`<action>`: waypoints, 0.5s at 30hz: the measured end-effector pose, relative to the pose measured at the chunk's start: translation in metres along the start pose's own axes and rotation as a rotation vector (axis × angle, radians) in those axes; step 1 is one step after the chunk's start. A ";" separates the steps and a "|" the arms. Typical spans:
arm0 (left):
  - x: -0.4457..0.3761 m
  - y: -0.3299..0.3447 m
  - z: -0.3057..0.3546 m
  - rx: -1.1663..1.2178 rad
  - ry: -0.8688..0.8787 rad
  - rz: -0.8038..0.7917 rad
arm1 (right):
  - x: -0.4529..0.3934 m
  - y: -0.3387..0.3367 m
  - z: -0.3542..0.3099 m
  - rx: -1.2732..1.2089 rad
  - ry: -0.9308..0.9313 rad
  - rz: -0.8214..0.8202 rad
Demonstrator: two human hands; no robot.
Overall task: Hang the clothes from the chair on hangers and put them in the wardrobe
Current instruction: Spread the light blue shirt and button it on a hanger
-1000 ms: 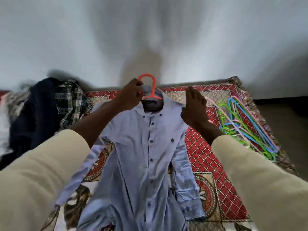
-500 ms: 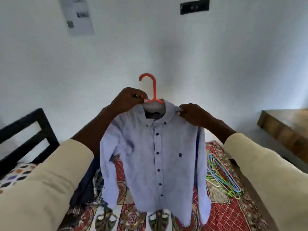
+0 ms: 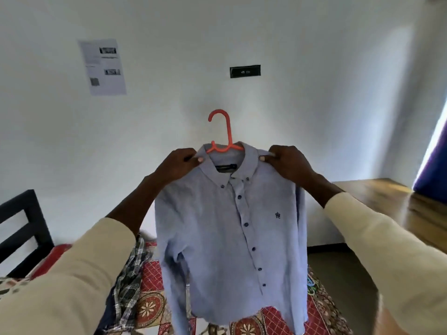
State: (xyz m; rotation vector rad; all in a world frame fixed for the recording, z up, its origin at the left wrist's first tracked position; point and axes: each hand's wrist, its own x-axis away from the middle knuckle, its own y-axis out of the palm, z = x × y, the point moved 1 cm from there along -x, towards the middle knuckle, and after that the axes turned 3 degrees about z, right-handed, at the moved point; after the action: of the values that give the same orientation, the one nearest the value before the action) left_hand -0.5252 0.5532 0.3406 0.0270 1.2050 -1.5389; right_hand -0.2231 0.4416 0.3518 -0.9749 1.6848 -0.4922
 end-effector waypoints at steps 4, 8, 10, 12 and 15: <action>0.007 0.017 0.026 0.001 0.060 0.236 | 0.025 -0.032 0.008 0.097 0.071 -0.243; 0.017 0.032 0.048 0.035 0.036 0.316 | 0.069 -0.072 0.016 0.338 0.112 -0.105; 0.015 0.035 0.058 0.084 0.028 0.251 | 0.096 -0.089 0.013 0.444 0.143 0.026; 0.012 0.045 0.068 0.112 0.143 0.025 | 0.125 -0.105 0.008 0.486 0.208 0.087; 0.011 0.063 0.081 0.169 0.314 -0.098 | 0.178 -0.141 0.007 0.512 0.317 0.142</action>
State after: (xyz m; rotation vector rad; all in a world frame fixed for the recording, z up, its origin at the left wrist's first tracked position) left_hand -0.4377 0.4997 0.3314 0.3364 1.3313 -1.7650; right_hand -0.1817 0.2183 0.3473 -0.4161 1.7618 -0.9632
